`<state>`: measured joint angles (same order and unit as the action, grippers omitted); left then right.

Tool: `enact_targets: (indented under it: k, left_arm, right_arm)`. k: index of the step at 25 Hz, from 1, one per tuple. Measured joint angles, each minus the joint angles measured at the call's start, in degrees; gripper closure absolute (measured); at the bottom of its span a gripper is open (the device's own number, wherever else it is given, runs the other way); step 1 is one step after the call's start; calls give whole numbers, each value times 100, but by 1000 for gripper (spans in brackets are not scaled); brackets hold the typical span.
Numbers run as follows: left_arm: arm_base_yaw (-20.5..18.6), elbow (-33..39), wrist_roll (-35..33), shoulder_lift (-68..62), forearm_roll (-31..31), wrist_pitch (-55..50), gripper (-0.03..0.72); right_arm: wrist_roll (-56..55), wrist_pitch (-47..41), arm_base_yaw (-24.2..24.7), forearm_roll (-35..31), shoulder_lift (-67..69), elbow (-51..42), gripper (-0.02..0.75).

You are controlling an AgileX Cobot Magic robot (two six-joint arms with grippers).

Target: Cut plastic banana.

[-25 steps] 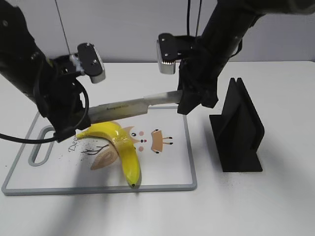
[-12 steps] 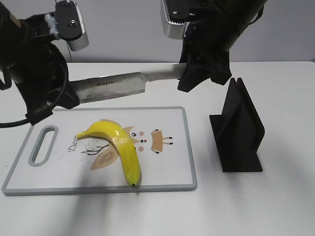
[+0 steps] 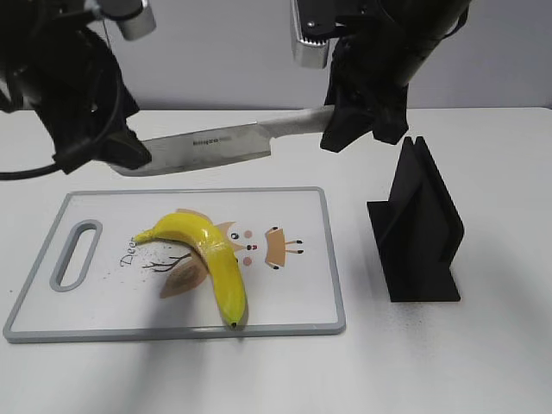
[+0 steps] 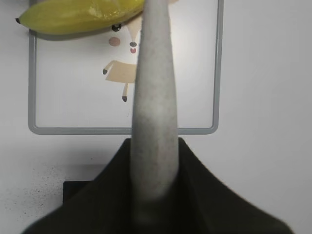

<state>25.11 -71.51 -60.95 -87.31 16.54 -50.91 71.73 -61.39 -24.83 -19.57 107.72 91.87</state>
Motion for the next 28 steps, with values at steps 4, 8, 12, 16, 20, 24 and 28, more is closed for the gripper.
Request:
enact_targets:
  k: [4,8,12,16,20,24,28]
  left_arm:
    - [0,-441,509,0,-173,118,-1]
    - [-103,-729,2322,0,-1177,158,26]
    - [-616,-866,3397,0,-1494,-131,46]
    - [-1362,-870,3749,-6,-1141,-662,53]
    - [-2023,-870,4243,-6,-1020,-1465,62]
    - [-2432,-856,4505,34,-1013,-1835,81]
    - [-2554,-401,4679,567,-1001,-1846,93]
  right_arm:
    - [-179,88,7,168,5,0,575]
    - [-1556,116,7,393,16,146,575]
    - [-3710,-8,7,581,16,523,575]
    - [-4754,-421,7,635,16,822,575]
    - [-5930,-744,70,728,16,986,575]
    - [-6986,-837,261,1098,-26,976,575]
    - [-7558,-837,481,1217,-542,482,575]
